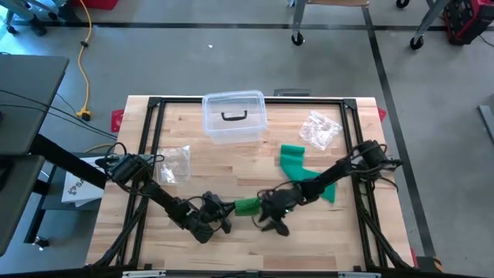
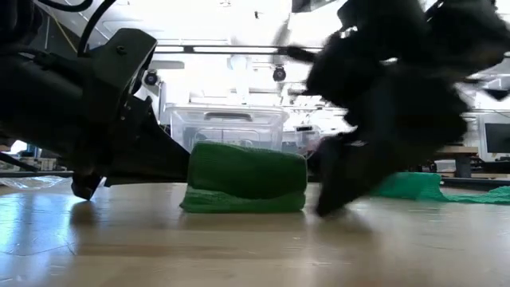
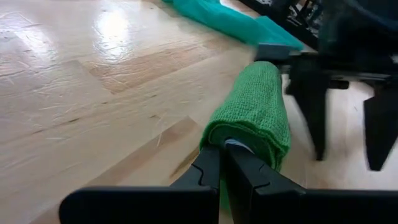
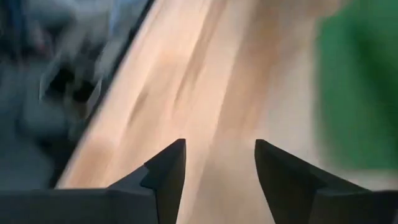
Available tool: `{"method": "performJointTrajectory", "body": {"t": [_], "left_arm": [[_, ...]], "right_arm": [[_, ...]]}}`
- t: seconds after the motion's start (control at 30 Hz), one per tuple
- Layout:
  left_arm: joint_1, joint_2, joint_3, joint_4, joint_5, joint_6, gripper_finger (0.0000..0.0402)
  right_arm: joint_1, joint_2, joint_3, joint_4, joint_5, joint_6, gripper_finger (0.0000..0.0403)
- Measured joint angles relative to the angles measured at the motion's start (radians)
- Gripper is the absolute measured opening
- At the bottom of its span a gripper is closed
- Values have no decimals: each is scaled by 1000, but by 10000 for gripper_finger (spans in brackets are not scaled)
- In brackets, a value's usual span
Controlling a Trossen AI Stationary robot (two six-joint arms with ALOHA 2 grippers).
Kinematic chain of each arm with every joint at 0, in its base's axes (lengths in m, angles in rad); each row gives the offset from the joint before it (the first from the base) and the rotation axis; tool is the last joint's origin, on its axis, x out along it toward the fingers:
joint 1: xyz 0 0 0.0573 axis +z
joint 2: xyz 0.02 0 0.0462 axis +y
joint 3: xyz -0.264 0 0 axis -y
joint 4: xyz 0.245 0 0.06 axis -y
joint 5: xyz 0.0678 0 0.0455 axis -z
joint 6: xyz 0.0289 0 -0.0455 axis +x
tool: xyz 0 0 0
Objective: Roll bandage
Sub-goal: Roll the green bandage
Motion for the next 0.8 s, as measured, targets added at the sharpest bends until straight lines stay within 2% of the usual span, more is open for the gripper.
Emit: {"method": "performJointTrajectory", "body": {"t": [0.1, 0.27, 0.4, 0.63, 0.73, 0.8], "left_arm": [[0, 1, 0, -15, 10, 9, 0], [2, 1, 2, -52, 12, -3, 0], [15, 1, 1, -58, 11, -2, 0], [22, 1, -1, -58, 11, 8, 0], [22, 2, -2, -54, 12, 14, 0], [22, 2, -2, -53, 12, 18, 0]], "right_arm": [[58, -38, 0, -59, 68, -172, 179], [114, -45, 44, -103, 368, -342, 168], [87, -17, 147, -214, 448, -451, 153], [37, 89, 339, -464, 537, -477, 128], [35, 132, 385, -535, 615, -424, 118], [31, 155, 399, -563, 621, -375, 104]]}}
